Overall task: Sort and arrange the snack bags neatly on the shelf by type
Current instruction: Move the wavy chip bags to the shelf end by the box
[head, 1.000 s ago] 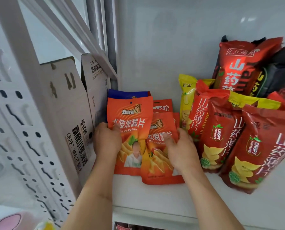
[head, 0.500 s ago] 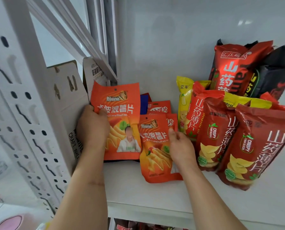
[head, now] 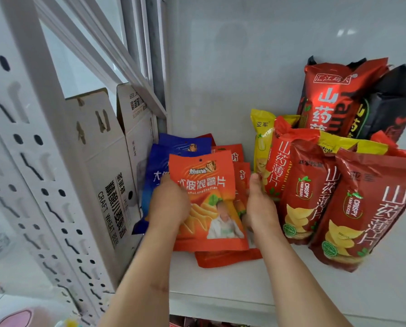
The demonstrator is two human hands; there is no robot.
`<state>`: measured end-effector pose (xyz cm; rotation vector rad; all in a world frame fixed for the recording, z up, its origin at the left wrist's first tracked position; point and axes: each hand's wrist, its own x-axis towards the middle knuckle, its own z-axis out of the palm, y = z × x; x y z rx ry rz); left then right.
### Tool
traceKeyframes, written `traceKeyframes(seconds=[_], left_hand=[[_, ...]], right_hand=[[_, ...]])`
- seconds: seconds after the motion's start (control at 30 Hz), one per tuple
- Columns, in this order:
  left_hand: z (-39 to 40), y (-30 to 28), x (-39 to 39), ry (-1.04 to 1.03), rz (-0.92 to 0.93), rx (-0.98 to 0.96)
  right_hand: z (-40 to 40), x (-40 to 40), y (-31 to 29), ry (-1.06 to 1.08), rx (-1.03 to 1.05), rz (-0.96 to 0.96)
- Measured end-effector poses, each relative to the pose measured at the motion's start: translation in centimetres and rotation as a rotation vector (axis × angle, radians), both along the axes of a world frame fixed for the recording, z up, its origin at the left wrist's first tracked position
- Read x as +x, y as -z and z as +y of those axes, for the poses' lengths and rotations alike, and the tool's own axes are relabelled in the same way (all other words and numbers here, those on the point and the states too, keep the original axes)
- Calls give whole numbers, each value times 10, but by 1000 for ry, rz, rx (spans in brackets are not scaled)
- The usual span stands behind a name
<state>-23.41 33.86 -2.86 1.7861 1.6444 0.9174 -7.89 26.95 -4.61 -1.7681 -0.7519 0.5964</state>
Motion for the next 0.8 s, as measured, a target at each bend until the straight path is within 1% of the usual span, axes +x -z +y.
traceKeyframes(seconds=[0.1,0.2,0.33,0.4,0.47,0.53,0.63,0.7,0.73,0.8], left_hand=[[-14,10,7,-10,-51,39],[-21,13,10,22,-81,19],[-17,11,6,67,-83,-21],[-14,10,4,111,-75,-45],[-13,9,4,152,-66,-68],[-11,9,2,160,-59,-62],[2,5,-7,-3,-57,58],[17,6,-14,-99,-42,137],[26,7,-15,-116,-31,132],[39,9,-16,-114,-39,63]], right_hand=[[1,3,-1,-61,-5,-11],[3,8,5,-58,-27,-11],[2,12,7,-77,17,127],[-3,12,5,-89,-6,179],[-8,13,4,-102,-33,213],[-12,16,8,-99,-51,191],[-22,18,16,-78,-84,82],[-32,21,22,-61,-69,80],[-37,21,24,-51,-61,77],[-47,21,26,-37,-42,65]])
